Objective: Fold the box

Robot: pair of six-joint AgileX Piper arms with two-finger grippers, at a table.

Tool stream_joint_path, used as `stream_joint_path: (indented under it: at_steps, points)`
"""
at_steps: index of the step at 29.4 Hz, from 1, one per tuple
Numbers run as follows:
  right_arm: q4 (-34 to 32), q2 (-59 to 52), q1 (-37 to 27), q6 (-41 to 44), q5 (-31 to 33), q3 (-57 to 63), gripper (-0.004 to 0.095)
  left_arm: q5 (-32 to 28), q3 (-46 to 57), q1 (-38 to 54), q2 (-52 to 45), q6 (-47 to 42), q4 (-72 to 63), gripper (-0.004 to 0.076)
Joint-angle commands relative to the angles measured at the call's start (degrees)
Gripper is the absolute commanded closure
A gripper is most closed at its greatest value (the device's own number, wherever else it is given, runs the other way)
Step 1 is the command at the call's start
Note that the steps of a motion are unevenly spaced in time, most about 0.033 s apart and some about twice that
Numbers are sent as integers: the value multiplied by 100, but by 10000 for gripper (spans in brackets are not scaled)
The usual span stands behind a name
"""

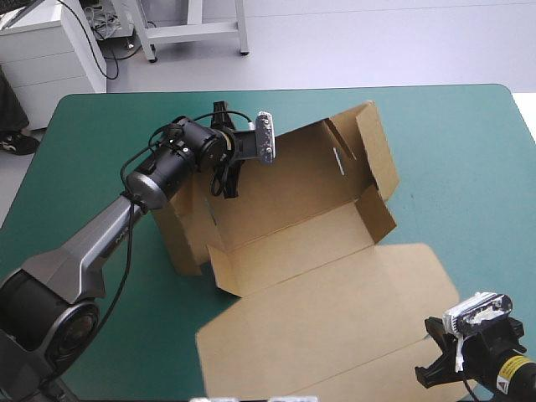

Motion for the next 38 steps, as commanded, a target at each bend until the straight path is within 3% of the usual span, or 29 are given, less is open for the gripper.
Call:
stream_joint_path:
  at_steps: [1, 9, 19, 27, 31, 34, 38]
  points:
    - [-24, 49, -31, -49, -360, -144, 923, -572, -207, -121, -294, 66, 416, 731]
    - [-24, 49, -31, -49, -471, -144, 923, 15, -35, -626, -422, 26, 1013, 731]
    - [-24, 49, -31, -49, -568, -144, 923, -1163, 1685, -1237, -1326, -792, 2850, 731]
    - [-24, 49, -31, -49, -568, -144, 923, -2016, 2626, -1224, -1394, -3606, 5760, 731]
    - [-24, 49, -31, -49, -568, -144, 923, -2304, 2857, -1224, -1394, -4892, 6478, 731]
    - [-24, 49, -31, -49, -568, -144, 923, -2318, 2867, -1224, -1381, -5945, 6969, 731]
    - [-34, 49, -31, -49, -568, -144, 923, -1857, 2867, -1224, -1285, -7247, 8051, 731]
